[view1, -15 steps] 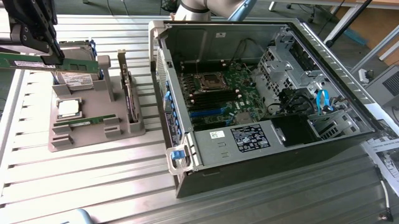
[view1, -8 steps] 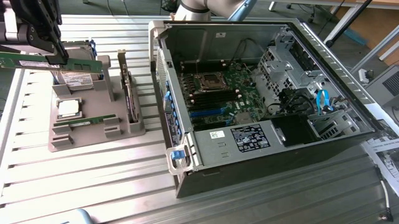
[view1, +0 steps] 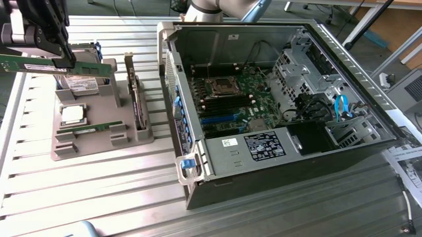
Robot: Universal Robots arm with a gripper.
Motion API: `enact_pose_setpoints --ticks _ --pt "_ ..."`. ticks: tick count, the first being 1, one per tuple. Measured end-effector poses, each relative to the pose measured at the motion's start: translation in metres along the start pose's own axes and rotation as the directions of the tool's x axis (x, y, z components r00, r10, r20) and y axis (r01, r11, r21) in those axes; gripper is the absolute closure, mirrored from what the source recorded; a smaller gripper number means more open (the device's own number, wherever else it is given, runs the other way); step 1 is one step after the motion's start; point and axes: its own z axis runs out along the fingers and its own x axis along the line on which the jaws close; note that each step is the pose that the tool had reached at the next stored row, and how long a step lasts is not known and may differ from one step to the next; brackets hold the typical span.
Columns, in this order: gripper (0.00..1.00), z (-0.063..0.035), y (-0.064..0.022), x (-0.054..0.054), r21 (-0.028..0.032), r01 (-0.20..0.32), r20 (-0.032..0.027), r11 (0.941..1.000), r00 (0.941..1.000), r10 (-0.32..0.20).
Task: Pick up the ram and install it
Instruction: 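Pick up the ram and move it above insertion slot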
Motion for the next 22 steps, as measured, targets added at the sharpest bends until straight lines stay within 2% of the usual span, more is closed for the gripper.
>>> enact_pose_setpoints --ticks 22 --pt "0.87 0.0002 -0.0132 -0.001 0.0000 0.000 0.0000 1.0000 1.0000 0.000"
